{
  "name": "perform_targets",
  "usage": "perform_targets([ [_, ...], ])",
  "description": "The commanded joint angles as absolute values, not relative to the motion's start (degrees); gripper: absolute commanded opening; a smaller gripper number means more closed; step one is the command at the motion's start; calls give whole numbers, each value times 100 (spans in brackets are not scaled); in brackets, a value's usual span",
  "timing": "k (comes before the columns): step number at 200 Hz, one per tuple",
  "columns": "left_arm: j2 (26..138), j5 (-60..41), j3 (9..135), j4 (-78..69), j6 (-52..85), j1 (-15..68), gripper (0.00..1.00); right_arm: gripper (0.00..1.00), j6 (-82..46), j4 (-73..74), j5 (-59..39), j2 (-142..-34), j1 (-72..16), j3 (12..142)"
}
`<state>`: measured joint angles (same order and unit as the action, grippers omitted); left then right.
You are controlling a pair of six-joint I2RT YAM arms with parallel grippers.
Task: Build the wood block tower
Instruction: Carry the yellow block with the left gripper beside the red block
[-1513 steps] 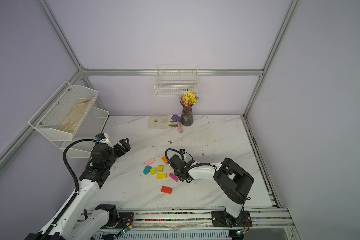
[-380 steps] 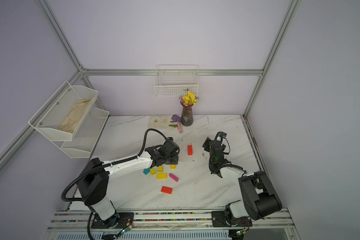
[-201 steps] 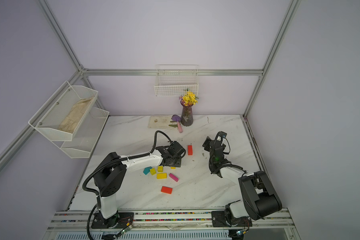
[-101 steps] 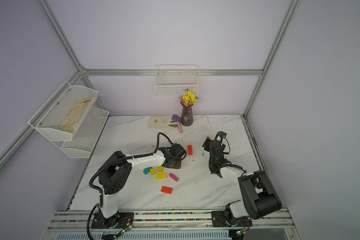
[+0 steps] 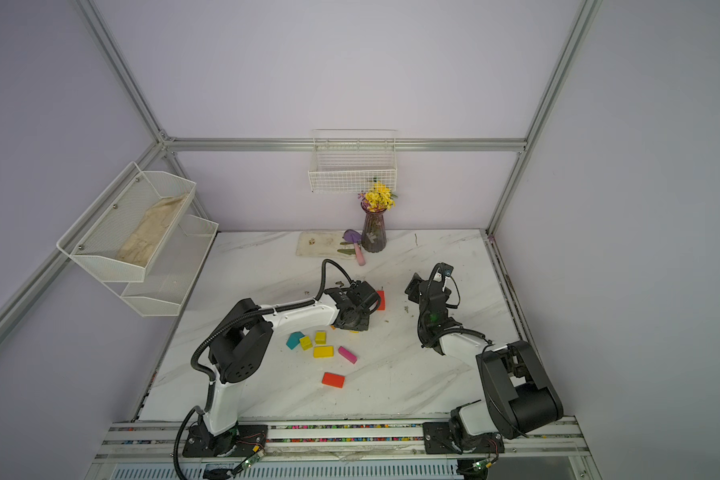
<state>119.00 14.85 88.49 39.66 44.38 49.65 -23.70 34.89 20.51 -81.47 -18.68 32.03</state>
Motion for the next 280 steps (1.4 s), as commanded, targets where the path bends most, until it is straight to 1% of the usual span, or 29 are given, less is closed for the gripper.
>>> perform_targets([
  [1, 12040, 1608, 9709, 4145, 4544, 4935, 24, 81, -2364, 3577, 2091, -8200, -1861, 3340],
  [65, 12820, 1236, 10870, 4210, 4763, 4615, 20, 81, -2365, 3569, 2100, -8209, -1857, 3351],
  [117, 13097, 1169, 11246, 4210, 4793, 4445, 20, 81, -2364, 3568, 2109, -8218, -1869, 3367],
  [195, 13354, 967, 11609, 4219, 4786, 4438, 21, 81, -2373, 3568, 2109, -8218, -1871, 3364],
  [219, 13360, 958, 11610, 4230, 4781, 4438, 25, 81, -2373, 3568, 2109, -8226, -1868, 3366],
  [241, 13385, 954, 11618, 4245, 4781, 4438, 31, 81, -2374, 3568, 2109, -8224, -1868, 3366],
  [280, 13398, 958, 11653, 4280, 4764, 4436, 35, 81, -2373, 3568, 2101, -8235, -1864, 3375],
])
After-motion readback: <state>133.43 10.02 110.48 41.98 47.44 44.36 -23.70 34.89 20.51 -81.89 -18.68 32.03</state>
